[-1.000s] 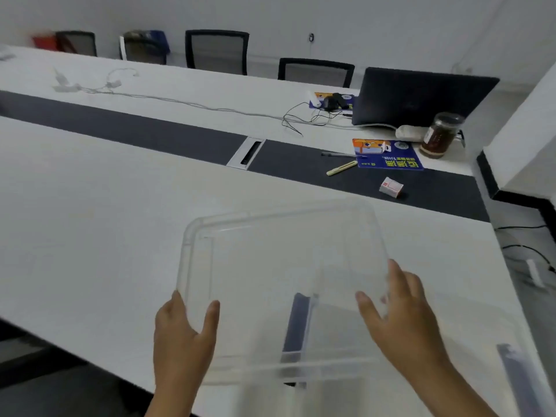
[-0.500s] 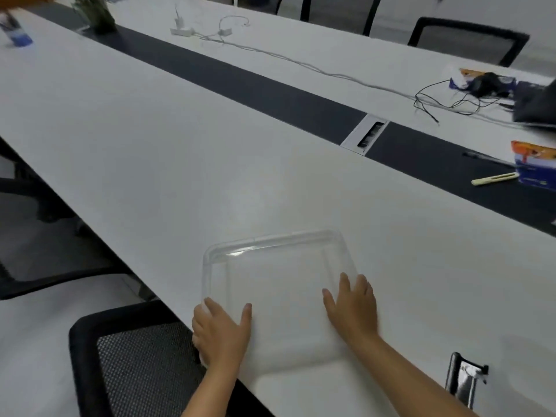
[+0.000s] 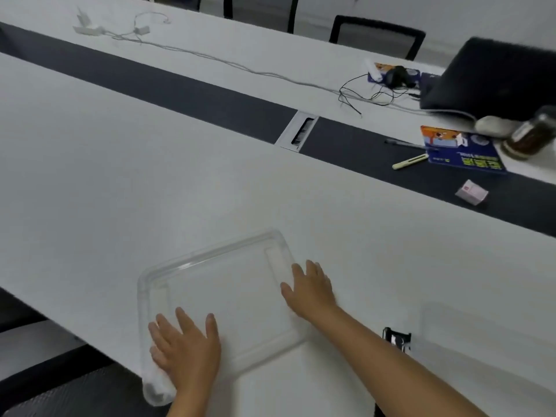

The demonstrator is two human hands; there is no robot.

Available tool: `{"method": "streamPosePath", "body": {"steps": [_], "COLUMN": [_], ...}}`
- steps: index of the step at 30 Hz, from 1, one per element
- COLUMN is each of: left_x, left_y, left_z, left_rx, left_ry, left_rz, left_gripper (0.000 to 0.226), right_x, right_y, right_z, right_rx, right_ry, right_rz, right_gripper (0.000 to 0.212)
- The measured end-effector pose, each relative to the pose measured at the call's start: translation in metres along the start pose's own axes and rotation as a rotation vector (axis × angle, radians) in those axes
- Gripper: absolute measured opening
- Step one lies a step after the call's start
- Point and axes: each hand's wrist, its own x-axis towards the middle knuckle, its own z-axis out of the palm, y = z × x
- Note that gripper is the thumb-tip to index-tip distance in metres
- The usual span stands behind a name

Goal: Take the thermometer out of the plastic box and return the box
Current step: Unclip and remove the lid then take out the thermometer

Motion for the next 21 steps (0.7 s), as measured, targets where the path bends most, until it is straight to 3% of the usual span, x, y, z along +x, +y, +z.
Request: {"method": "streamPosePath", "body": {"steps": [3,7,11,14,16,18,21], "left_x": [-0.024,-0.050,-0.066,-0.078,-0.089,-0.101,-0.124], "left_y": [0.056,0.132,0.189,0.206,0.213,0.219,0.228], "left_z": [0.017,0.056,0.097,0.110,0.107,0.089,0.057], "left_rx": [-0.047,0.013,0.140,0.156,-0.049,-0.407,-0.575], "left_ry": [-0.084,-0.184,-0.224,-0.266,-0.381,-0.591,-0.807], "left_rz": [0.211,0.468,0.552,0.574,0.569,0.547,0.750], "left_gripper": [0.060,0.058,0.056,0.050,0.043,0.041,0.036], "right_x": [0.006,0.005,-0.006,-0.018,-0.032,-0.049,-0.081], "right_y": [0.041,0.137,0.236,0.272,0.284,0.287,0.285], "right_z": [-0.062,-0.128,-0.151,-0.147,-0.144,-0.142,-0.139], "right_rx": [0.017,0.128,0.181,0.203,0.241,0.281,0.286], "right_ry": [0.139,0.343,0.396,0.363,0.356,0.403,0.563], "right_rz": [-0.042,0.087,0.263,0.280,0.213,0.099,-0.101], "right_gripper": [0.050,0.045,0.043,0.042,0.041,0.037,0.036]}}
